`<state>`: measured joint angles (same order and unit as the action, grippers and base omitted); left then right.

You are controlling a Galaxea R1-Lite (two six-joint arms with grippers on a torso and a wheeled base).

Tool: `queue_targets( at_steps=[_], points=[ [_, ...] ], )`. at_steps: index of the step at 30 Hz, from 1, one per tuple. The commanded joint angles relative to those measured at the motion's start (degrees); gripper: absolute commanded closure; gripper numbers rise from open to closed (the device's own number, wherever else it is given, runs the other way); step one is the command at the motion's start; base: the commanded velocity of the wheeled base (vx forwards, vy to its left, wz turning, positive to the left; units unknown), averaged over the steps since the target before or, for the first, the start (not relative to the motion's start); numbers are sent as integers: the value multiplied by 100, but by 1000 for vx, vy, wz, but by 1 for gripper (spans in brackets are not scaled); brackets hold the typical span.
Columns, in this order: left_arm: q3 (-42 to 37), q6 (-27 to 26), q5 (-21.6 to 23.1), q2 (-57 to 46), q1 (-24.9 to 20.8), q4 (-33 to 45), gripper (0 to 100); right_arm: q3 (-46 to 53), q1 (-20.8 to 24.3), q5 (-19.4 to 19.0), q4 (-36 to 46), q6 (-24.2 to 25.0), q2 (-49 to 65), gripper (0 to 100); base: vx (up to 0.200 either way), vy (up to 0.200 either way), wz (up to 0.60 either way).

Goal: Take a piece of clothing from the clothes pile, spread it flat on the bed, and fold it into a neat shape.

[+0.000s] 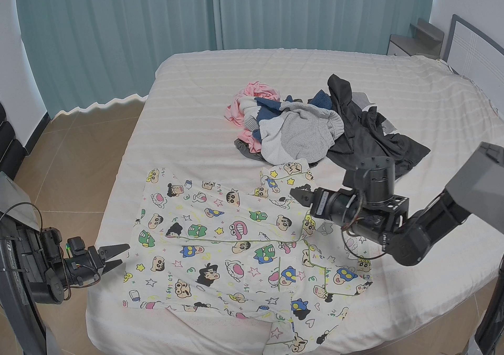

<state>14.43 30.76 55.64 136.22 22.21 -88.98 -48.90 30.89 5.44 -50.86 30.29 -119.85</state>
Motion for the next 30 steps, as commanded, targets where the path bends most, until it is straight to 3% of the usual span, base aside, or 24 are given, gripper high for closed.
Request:
queue_targets(
  at_steps=[1,7,16,24,30],
  points=[
    [7,0,0,36,-6,-102,0,-1192,347,300,-38,293,-1621,0,0,0,0],
    [33,0,-9,45,-24,-102,0,-1746,5,748,23,284,-2289,0,0,0,0],
    [42,-8,-9,45,-33,-102,0,-1667,-514,871,23,284,-2289,0,0,0,0],
    [42,-8,-9,45,-33,-102,0,-1201,-531,898,-29,319,-1946,0,0,0,0],
    [33,-8,-9,45,-33,-102,0,-1438,-663,854,-12,302,-1586,0,0,0,0]
  ],
)
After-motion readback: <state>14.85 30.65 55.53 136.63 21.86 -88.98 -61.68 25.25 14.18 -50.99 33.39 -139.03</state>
